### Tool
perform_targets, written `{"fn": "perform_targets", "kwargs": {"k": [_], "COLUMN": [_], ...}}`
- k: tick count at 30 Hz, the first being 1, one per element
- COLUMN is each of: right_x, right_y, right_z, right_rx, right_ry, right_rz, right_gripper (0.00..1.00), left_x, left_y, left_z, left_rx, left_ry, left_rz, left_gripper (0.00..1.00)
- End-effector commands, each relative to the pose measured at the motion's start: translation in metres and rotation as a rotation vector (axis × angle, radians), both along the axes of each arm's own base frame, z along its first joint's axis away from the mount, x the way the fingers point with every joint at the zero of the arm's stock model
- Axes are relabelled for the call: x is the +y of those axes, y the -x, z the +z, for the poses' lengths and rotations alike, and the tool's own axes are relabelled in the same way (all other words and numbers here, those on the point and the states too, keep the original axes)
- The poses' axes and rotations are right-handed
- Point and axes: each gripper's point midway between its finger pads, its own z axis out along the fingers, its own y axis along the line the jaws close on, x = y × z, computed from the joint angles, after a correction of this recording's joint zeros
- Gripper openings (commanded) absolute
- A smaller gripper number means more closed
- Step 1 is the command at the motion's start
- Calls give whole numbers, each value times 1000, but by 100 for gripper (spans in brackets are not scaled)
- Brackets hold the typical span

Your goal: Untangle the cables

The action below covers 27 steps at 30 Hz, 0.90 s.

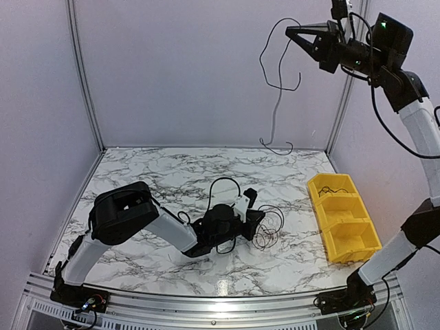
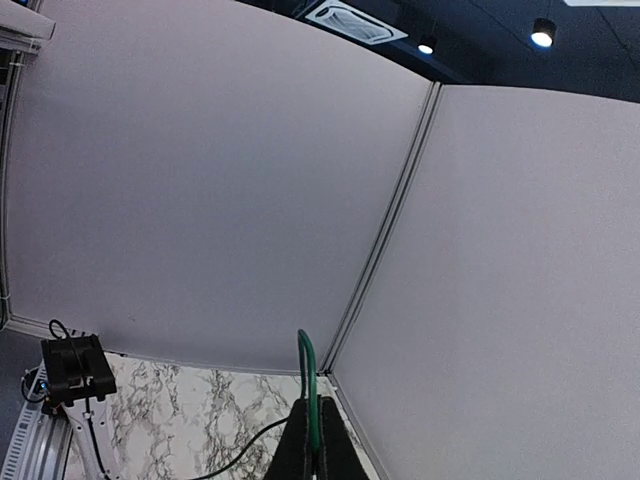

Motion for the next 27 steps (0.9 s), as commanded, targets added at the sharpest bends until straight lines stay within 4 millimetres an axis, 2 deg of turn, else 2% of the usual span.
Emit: {"fn": "perform_targets", "kwargs": {"k": [1,3,6,10,14,15,17,18,19,21,24,27], "right_x": [-15,-24,-33,-46,-61,-66,-80,-88,-95,-114,-143,-177], "right_y": [-3,-3,-9,-32,-53,-58,-66,-71,-75,-82,-89,-95], "right_z": [9,16,14,-8,-42,-49,-63,-69,-74,-84,-97,-110], "right_rx": [-11,-28,-53,-45,-14,-9,7,14,21,31,42,63], "right_ry": [-17,-29,-15,34,98,112,135,145,153,165,183,203], "right_rz": [-42,-71,-154,-313,-441,-473,-533,-566,-595,-658,-741,-838], "right_gripper": [0,0,0,0,0,0,0,0,0,0,0,0], "left_x": [15,23,35,58,84,92,109,122,132,148,162,161], "left_y": [9,14,20,31,45,49,55,57,59,64,70,71], "left_z": [-11,-20,-20,-13,3,6,16,15,21,28,44,74], "left_rx": [48,64,74,82,63,61,55,63,63,68,104,143], "left_ry": [-6,-30,-43,-67,-86,-91,-90,-103,-99,-110,-135,-127], "left_rz": [1,0,1,0,-9,-11,2,22,39,56,65,66], "left_gripper": [10,10,10,10,12,15,30,37,41,46,49,55]}}
